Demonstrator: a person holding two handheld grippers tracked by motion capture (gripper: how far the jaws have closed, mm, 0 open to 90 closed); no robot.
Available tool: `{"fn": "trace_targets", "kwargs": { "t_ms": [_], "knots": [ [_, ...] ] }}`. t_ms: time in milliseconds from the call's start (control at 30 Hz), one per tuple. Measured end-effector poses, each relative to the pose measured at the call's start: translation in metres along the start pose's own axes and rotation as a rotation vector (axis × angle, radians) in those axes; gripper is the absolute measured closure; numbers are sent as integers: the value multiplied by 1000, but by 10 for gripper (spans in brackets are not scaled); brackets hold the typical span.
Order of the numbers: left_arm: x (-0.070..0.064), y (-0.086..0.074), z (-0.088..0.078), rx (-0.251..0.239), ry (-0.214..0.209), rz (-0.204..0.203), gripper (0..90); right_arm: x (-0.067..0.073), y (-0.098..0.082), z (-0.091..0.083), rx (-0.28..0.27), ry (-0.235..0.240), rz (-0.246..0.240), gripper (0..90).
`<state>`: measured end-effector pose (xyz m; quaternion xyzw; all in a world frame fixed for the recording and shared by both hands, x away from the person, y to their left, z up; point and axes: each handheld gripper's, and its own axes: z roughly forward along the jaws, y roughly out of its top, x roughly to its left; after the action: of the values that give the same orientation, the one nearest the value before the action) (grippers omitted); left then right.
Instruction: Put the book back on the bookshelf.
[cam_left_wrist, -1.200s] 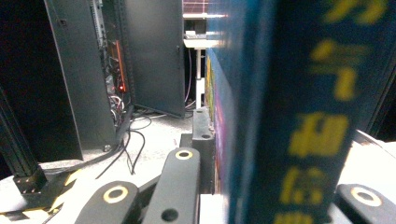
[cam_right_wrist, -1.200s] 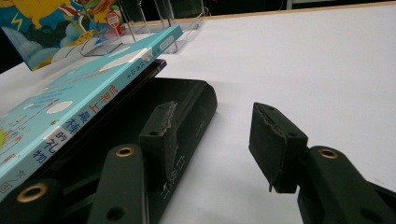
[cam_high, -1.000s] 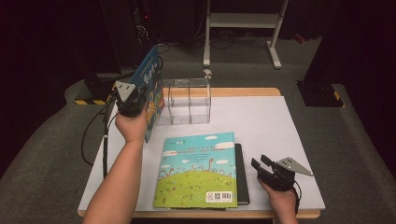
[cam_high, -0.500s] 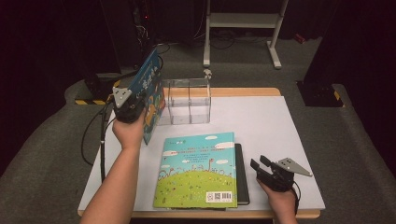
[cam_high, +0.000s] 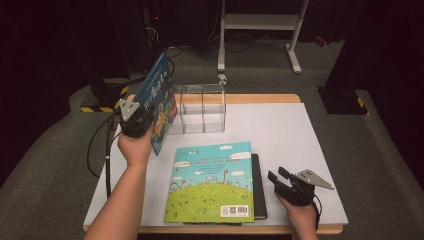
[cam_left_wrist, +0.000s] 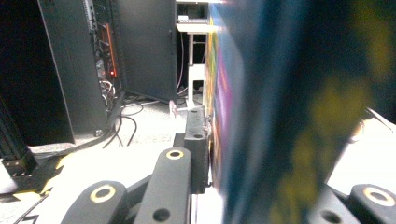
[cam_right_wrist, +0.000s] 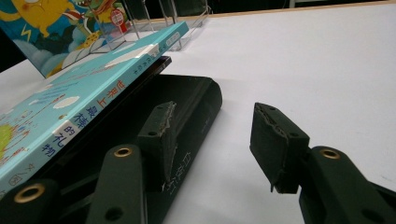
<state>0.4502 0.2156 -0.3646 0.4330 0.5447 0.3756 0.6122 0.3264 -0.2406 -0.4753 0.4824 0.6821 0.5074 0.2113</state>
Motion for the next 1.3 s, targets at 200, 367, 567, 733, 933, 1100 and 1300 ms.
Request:
{"fn": "trace_targets", "kwargs": {
  "t_ms": [200,367,567,733,933,1100,1300],
  "knots": [
    [6,-9,-7,1,12,5,773,0,-2,2,8,11,6,493],
    [7,-14,-8,6,4,0,796,0,-2,4,10,8,4,493],
    [3,-18,-6,-26,35,21,825,0,-2,3,9,8,11,495],
    [-4,-21,2,-36,48,41,828,-1,-2,1,4,17,15,493],
    [-2,-19,11,-48,81,13,826,-2,-1,2,2,19,20,493],
    [-2,-20,11,-51,94,3,825,-2,-2,3,7,19,21,493],
    [-6,-22,11,-61,114,2,824,-1,-2,4,9,20,19,495]
  ]
}}
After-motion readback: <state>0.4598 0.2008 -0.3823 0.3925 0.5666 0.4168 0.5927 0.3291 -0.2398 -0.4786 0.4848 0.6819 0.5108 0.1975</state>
